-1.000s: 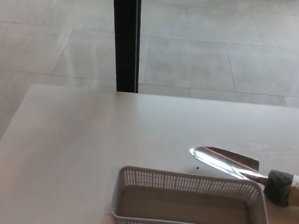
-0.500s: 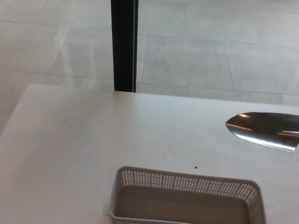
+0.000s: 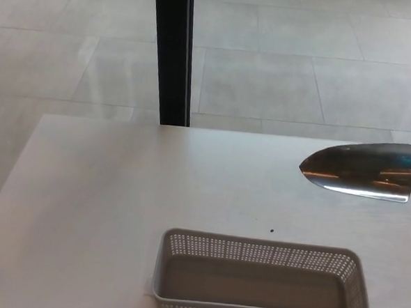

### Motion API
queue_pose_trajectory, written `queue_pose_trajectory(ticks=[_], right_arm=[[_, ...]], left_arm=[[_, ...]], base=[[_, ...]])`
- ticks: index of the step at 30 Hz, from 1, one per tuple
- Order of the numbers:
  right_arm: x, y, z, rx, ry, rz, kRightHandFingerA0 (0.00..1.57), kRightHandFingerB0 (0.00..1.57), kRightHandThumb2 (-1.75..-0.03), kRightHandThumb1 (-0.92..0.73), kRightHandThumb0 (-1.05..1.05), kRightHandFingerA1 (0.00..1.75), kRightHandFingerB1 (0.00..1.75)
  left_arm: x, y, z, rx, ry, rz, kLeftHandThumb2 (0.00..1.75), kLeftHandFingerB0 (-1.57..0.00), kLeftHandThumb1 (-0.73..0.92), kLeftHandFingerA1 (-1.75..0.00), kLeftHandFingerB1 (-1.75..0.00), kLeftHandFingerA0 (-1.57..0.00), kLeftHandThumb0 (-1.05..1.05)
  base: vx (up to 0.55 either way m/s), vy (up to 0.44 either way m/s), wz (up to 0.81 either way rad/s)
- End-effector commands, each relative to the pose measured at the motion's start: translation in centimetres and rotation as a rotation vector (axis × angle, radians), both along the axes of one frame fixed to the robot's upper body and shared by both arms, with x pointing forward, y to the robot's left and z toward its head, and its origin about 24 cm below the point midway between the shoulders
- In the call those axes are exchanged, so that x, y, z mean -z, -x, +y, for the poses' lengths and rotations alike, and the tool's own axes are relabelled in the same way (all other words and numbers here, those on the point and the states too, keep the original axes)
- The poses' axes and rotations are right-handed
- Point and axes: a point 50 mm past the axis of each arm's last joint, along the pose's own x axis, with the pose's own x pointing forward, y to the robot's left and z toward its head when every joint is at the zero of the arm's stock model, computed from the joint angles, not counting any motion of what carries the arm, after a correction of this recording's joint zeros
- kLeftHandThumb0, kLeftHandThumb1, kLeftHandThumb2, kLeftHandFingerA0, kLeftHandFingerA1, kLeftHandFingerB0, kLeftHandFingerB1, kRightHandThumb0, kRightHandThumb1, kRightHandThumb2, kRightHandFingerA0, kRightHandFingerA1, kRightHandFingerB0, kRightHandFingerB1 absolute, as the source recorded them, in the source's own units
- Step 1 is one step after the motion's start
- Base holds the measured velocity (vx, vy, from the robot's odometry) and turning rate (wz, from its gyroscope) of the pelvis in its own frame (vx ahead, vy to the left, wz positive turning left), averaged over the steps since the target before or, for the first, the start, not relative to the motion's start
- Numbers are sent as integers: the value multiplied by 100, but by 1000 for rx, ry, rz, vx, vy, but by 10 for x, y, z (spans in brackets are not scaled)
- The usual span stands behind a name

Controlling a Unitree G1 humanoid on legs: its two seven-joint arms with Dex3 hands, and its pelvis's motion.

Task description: A garden tool is kept on the righthand side and a container is kept on the lefthand side on a desk infront of the robot. the robot uses its right hand to pick up the garden tool and makes a scooping motion inside the container

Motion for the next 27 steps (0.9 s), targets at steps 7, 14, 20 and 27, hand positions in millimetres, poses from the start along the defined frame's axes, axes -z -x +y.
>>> queue_pose_trajectory(ticks=[7, 14, 20, 27], right_arm=[[-38, 26, -21, -109, 89, 153, 84, 71, -111, -56, -21, 175, 161], [-41, 33, -20, -163, 128, 204, 81, 70, -110, -56, -26, 175, 160], [-38, 38, -18, -190, 120, 187, 85, 73, -110, -51, -21, 175, 158], [-41, 39, -15, -209, 97, 144, 78, 70, -109, -54, -18, 175, 158]], left_arm=[[-6, 5, 9, 8, -28, 33, 106, -82, 4, -102, -93, -93, -73], [-8, 3, 10, -3, -25, 26, 108, -82, 4, -101, -92, -89, -71], [-6, 7, 9, -24, -17, 31, 114, -80, 1, -103, -94, -88, -65], [-6, 7, 10, -30, -23, 34, 114, -80, 2, -102, -93, -87, -64]], base=[[0, 0, 0], [0, 0, 0], [0, 0, 0], [0, 0, 0]])
